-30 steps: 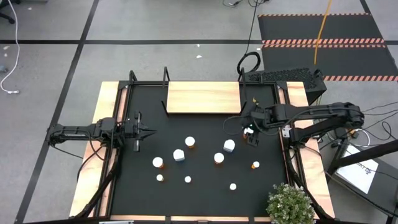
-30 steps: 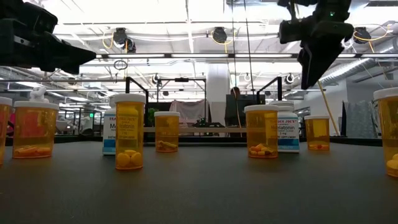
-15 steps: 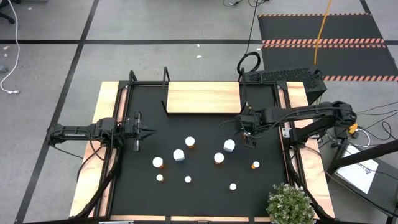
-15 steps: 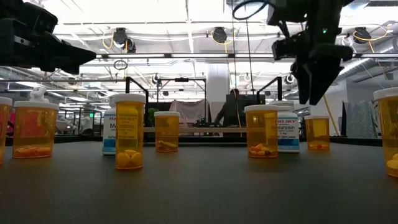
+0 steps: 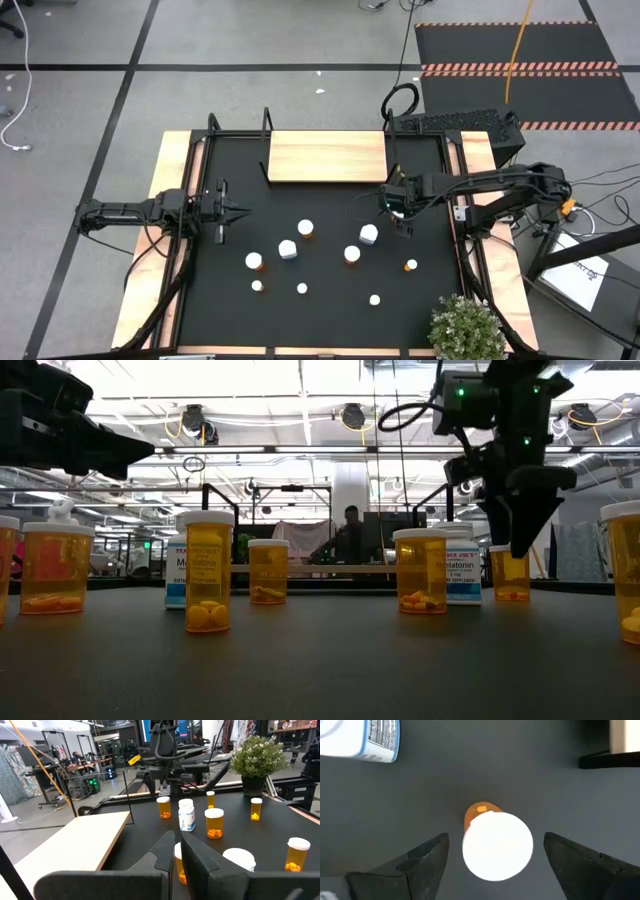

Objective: Pick and place medicine bottles onto shelf by color
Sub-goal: Put the top right big orange pill bottle on the shelf

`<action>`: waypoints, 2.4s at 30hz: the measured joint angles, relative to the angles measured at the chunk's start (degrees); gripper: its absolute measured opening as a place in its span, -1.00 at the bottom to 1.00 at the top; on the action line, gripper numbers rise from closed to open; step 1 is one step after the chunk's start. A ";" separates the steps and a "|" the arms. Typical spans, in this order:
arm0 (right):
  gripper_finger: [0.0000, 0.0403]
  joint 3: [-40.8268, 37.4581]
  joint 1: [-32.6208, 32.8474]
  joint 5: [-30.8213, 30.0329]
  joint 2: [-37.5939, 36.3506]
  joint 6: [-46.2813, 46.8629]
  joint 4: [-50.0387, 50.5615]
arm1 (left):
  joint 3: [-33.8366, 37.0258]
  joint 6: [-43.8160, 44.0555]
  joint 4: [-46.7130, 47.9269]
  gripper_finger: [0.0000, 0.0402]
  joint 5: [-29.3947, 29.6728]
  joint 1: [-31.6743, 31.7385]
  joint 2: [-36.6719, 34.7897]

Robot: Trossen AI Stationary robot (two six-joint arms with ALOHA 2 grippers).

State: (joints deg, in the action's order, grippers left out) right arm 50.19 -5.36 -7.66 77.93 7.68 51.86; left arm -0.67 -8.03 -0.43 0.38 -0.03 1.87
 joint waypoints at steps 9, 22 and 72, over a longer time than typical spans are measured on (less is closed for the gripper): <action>0.45 -2.27 -0.33 0.41 0.00 -1.53 -3.59 | 0.00 -0.02 0.02 -0.82 -0.09 0.01 0.00; 0.02 0.85 -0.27 1.41 0.00 0.29 -2.82 | 0.02 -0.02 0.00 -0.82 -0.08 0.02 0.00; 0.05 72.30 -24.11 3.33 27.02 -15.96 31.15 | 0.04 0.25 -0.05 -0.82 -0.08 0.00 0.83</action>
State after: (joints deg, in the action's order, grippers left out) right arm 122.50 -29.47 -4.33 104.95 -8.28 83.01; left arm -0.62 -7.78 -0.48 0.30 -0.03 2.69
